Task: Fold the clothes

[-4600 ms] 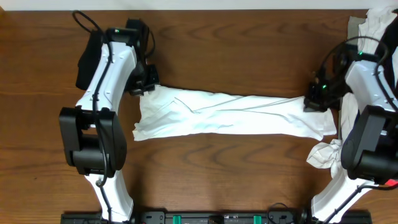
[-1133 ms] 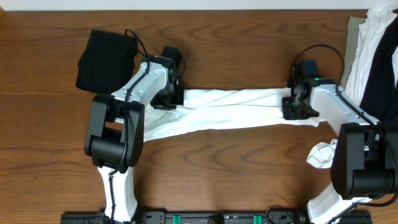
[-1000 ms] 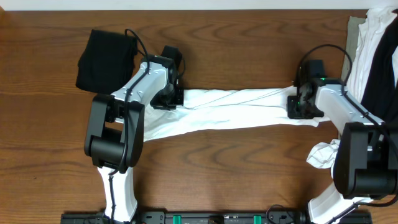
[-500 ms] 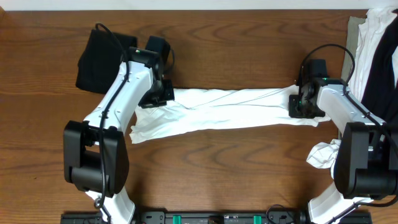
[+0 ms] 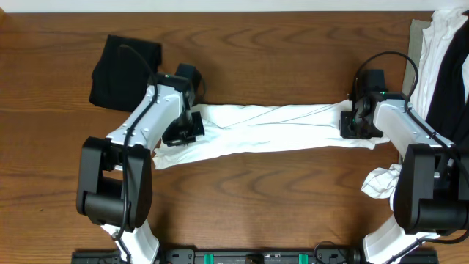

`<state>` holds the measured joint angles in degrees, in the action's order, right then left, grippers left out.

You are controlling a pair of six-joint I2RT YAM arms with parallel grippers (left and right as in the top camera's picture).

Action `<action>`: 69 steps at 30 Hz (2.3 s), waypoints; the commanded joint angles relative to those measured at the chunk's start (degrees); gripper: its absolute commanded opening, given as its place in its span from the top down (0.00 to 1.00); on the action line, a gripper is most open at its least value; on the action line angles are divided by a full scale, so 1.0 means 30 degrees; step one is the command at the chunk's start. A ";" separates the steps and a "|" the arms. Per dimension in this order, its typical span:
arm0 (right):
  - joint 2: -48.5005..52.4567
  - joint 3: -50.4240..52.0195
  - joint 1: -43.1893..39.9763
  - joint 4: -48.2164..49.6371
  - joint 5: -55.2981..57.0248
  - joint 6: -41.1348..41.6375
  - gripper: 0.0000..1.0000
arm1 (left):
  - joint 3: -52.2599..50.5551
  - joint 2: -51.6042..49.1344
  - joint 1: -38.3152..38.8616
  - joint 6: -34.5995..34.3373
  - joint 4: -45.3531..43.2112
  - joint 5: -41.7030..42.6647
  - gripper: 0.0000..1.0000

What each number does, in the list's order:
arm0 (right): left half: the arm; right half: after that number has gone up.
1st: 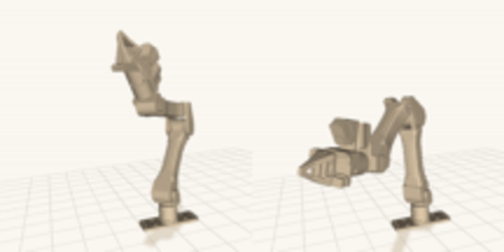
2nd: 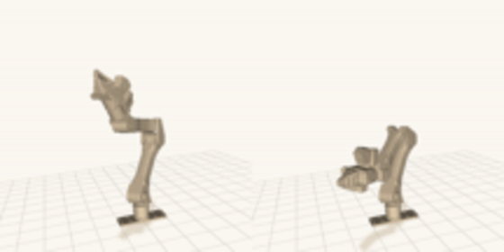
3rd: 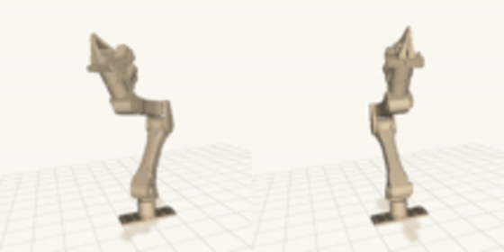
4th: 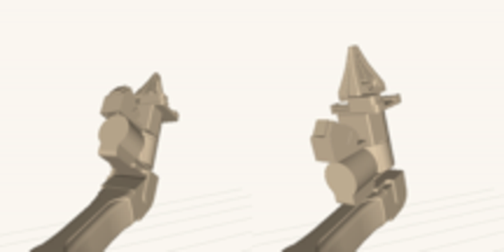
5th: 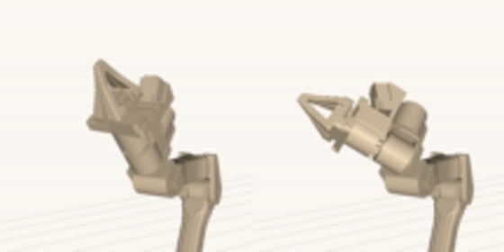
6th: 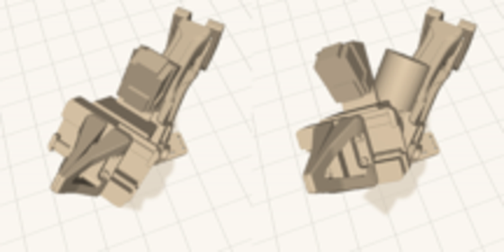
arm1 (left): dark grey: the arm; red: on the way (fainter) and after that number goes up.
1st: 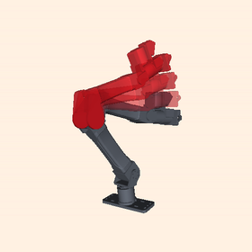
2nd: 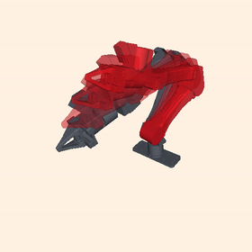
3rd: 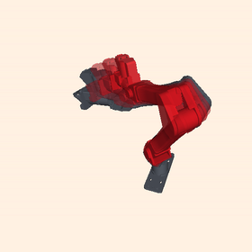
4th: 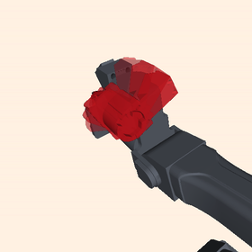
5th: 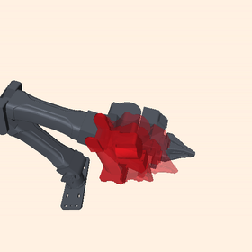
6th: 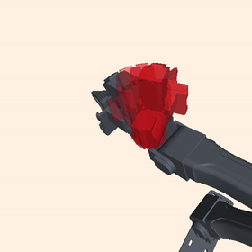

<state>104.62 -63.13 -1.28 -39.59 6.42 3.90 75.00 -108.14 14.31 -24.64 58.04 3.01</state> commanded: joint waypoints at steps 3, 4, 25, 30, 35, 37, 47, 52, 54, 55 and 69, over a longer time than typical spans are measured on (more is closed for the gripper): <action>0.0102 0.0109 -0.0058 -0.0022 -0.0219 0.0255 0.81 | -0.1304 -0.0182 -0.0051 -0.0401 -0.1056 -0.0401 0.89; 0.0102 0.0109 -0.0058 -0.0022 -0.0219 0.0255 0.80 | -0.1443 -0.0182 -0.0051 -0.0401 -0.1209 -0.0401 0.88; -0.0925 -0.3228 -0.1362 -0.1792 -0.1661 0.0248 0.60 | 0.1093 0.1144 -0.0051 -0.0809 -0.0670 0.0168 0.87; -0.0867 -0.3293 -0.2688 -0.1647 -0.1792 -0.0933 0.41 | 0.1494 0.1909 -0.0051 -0.0291 -0.1406 0.0095 0.61; -0.0867 -0.3031 -0.3840 -0.1093 -0.2769 -0.1960 0.37 | 0.1494 0.1858 -0.0058 -0.0306 -0.1559 -0.1231 0.52; -0.0816 -0.2725 -0.4233 -0.0619 -0.3636 -0.2280 0.33 | 0.1494 0.1858 -0.0073 -0.0284 -0.1545 -0.2433 0.44; 0.0546 -0.1712 -0.4765 0.1479 -0.4583 -0.2922 0.28 | 0.1494 0.1858 -0.1202 0.0568 -0.1902 -0.3810 0.13; 0.1778 -0.1683 -0.4765 0.2062 -0.4583 -0.2922 0.27 | 0.1494 0.1865 -0.2127 0.1421 -0.1967 -0.3694 0.11; 0.2273 -0.1683 -0.4765 0.2142 -0.4597 -0.2914 0.27 | 0.1494 0.1865 -0.2404 0.1428 -0.1996 -0.3497 0.11; 0.2484 -0.1683 -0.4765 0.2164 -0.4590 -0.2914 0.28 | 0.1494 0.1865 -0.2506 0.1435 -0.2040 -0.3300 0.11; 0.3563 -0.1683 -0.4845 0.2142 -0.4422 -0.2907 0.99 | 0.1494 0.1909 -0.3118 0.1639 -0.2193 -0.3169 0.11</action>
<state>112.18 -69.21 -15.68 -32.84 -7.44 -4.89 79.09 -102.61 5.56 -20.71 51.35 -6.39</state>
